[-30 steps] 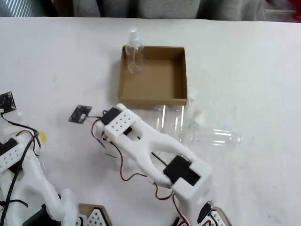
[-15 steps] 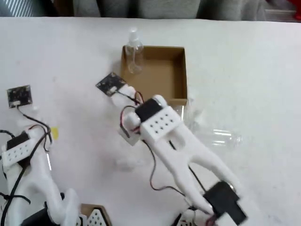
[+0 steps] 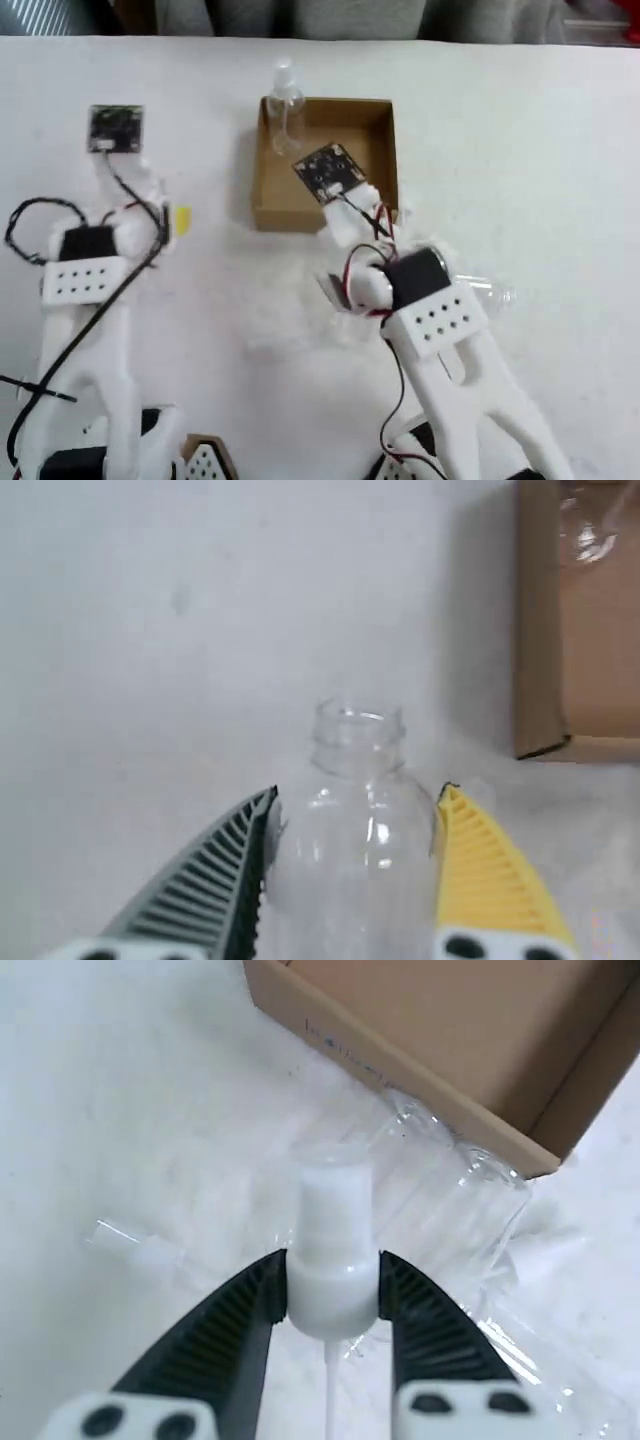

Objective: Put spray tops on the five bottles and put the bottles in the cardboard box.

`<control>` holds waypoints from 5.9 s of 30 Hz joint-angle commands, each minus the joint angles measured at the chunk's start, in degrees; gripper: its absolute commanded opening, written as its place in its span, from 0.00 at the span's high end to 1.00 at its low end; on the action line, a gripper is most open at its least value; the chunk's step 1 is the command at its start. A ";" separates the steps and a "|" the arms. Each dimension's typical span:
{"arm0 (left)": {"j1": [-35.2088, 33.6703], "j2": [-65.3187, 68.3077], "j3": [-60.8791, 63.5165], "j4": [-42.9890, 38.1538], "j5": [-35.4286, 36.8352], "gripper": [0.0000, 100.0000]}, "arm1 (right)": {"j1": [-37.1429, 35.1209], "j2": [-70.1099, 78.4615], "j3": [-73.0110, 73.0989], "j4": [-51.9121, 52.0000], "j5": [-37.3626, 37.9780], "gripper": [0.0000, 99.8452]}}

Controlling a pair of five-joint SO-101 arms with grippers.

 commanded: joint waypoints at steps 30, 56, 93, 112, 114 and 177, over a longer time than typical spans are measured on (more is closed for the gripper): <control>22.73 -45.41 36.22 -29.36 1.05 0.83 | 6.11 -20.44 3.16 -12.35 -0.44 0.91; 27.91 -71.16 55.82 -35.69 1.41 0.83 | -3.30 -6.29 -24.70 -41.27 -21.27 0.91; 27.91 -74.59 57.67 -35.16 1.49 0.83 | -7.78 -5.76 -15.21 -41.63 -27.52 0.91; 27.91 -74.59 57.67 -35.16 1.49 0.83 | -7.52 -5.85 -14.77 -45.14 -27.08 0.91; 27.91 -74.59 57.67 -35.16 1.49 0.83 | -7.25 -5.85 -14.07 -44.88 -27.08 0.91; 27.82 -74.59 57.67 -35.16 1.49 0.84 | -15.87 -31.69 30.86 -57.45 -27.16 0.91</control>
